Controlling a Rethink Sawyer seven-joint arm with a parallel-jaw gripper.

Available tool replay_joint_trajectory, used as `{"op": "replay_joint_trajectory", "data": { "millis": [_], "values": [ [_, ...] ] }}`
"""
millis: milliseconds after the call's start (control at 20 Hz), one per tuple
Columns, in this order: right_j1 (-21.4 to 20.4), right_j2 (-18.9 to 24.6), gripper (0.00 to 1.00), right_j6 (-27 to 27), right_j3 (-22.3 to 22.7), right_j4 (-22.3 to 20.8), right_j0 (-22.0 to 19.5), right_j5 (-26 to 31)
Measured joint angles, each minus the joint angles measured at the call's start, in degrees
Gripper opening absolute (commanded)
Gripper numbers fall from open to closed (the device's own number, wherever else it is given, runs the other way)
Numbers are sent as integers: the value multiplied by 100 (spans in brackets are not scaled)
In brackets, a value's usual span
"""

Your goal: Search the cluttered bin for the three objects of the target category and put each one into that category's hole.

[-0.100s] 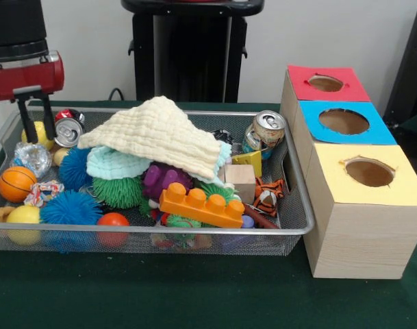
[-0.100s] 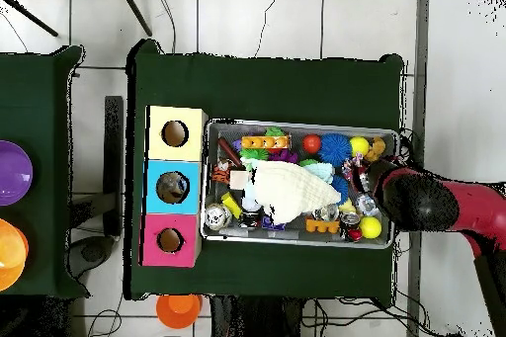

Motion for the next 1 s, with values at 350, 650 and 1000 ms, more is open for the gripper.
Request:
{"op": "replay_joint_trajectory", "data": {
  "millis": [350,650,1000],
  "values": [
    [1,-2,100,0,-6,-29,117,0],
    [1,-10,100,0,-8,-34,199,0],
    [-31,-216,100,0,-108,-416,428,2]
  ]
}}
